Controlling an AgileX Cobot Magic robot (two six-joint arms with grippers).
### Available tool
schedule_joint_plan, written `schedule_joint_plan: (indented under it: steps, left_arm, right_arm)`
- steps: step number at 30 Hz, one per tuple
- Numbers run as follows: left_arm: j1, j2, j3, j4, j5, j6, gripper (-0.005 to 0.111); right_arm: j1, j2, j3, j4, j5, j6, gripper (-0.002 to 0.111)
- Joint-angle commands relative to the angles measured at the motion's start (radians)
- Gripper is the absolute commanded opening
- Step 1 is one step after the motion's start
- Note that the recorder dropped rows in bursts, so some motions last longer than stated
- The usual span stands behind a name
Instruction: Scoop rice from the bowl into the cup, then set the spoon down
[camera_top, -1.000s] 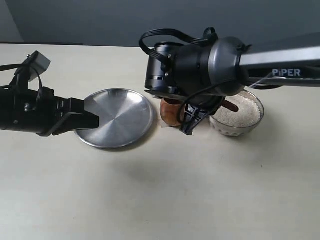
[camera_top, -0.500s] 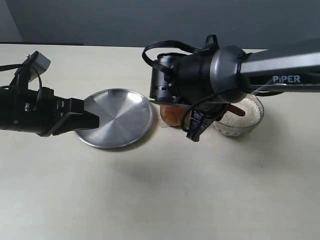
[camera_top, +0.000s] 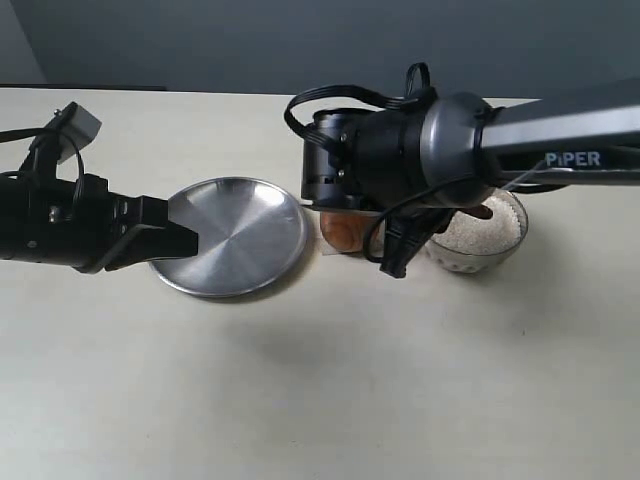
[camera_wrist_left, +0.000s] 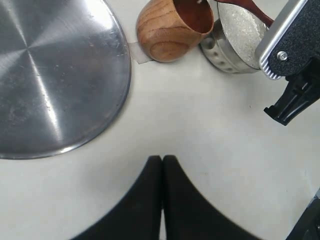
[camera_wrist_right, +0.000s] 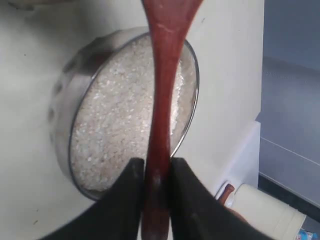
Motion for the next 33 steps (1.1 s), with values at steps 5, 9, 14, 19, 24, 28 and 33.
schedule_joint_plan:
  steps: [5,9,14,19,24,28,33]
  left_arm:
    - [-0.004,-0.001,-0.004,-0.018,0.004,-0.001,0.000]
    - [-0.004,-0.001,-0.004,-0.018,0.004,-0.001,0.000]
    - [-0.004,-0.001,-0.004,-0.018,0.004,-0.001,0.000]
    - [-0.004,-0.001,-0.004,-0.018,0.004,-0.001,0.000]
    - [-0.004,-0.001,-0.004,-0.018,0.004,-0.001,0.000]
    - [-0.004,-0.001,-0.004,-0.018,0.004,-0.001,0.000]
    - [-0.004,-0.001,-0.004,-0.018,0.004,-0.001,0.000]
  right_arm:
    - [0.001,0.002,0.006,-0.034,0.003,-0.048,-0.001]
    - [0.001,0.003,0.006,-0.043,0.003,-0.065,-0.001]
    - [0.001,0.003,0.006,-0.050,0.003,-0.074,-0.001]
    - [0.001,0.003,0.006,-0.047,0.003,-0.091,-0.001]
    - [0.001,0.003,0.006,0.005,0.003,-0.090,-0.001]
    - [0.001,0.003,0.006,0.056,0.003,-0.088,-0.001]
    - [-0.001,-0.022,0.006,0.080,0.003,-0.063,-0.001]
